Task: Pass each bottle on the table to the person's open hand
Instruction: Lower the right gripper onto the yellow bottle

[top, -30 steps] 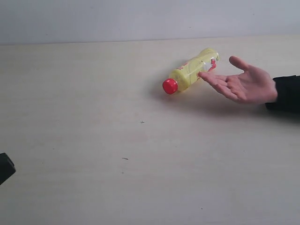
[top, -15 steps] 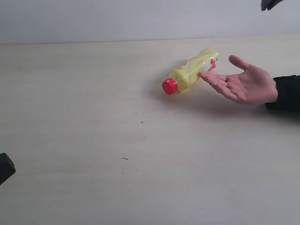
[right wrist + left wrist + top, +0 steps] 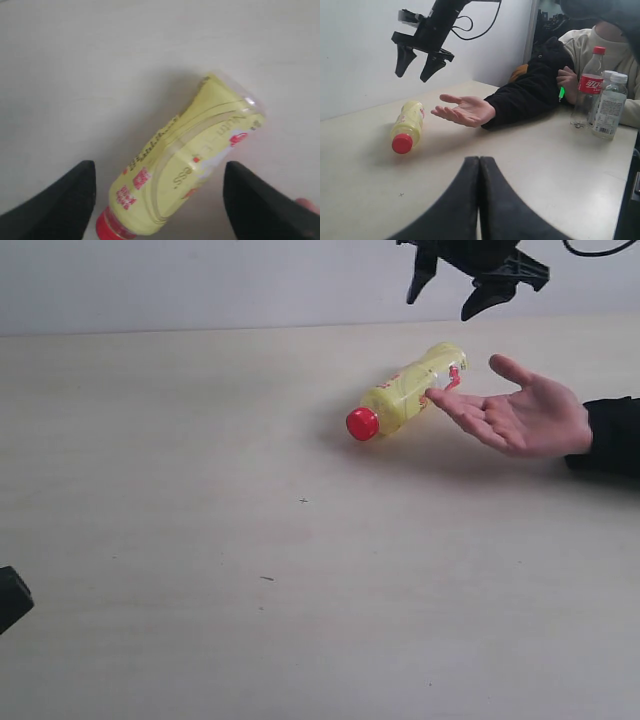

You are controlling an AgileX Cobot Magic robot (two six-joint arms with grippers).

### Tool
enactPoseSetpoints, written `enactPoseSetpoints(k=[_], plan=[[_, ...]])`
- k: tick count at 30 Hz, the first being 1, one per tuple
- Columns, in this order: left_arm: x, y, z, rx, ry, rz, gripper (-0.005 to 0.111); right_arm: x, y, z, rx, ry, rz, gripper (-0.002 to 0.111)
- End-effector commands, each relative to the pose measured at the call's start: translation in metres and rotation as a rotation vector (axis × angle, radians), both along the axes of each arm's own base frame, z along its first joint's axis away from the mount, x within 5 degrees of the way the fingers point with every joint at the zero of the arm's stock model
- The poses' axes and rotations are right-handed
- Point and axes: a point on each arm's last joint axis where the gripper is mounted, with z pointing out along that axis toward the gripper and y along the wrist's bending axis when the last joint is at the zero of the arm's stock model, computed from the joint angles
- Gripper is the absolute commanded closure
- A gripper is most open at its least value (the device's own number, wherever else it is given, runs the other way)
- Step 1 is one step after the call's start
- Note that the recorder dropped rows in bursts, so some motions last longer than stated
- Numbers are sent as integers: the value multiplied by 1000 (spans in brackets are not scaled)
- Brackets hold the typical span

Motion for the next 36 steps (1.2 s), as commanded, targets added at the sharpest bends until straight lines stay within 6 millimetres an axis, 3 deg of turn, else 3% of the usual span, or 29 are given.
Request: enactPoseSetpoints(k=[1, 7, 9, 18, 28, 36], plan=[[0, 1, 2, -13, -5, 4, 107, -5, 29, -4, -116, -22, -54, 26], [0, 1, 2, -13, -5, 4, 107, -13, 55, -22, -329, -34, -247, 6], [0, 1, 2, -13, -5, 4, 107, -13, 60, -29, -324, -33, -275, 4], [0, 1, 2, -13, -5, 4, 107, -3, 66, -71, -274, -9, -402, 4], [0, 1, 2, -13, -5, 4, 107, 6, 66, -83, -236, -74, -500, 4], [0, 1, 2, -13, -5, 4, 107, 8, 67, -113, -264, -30, -493, 4]])
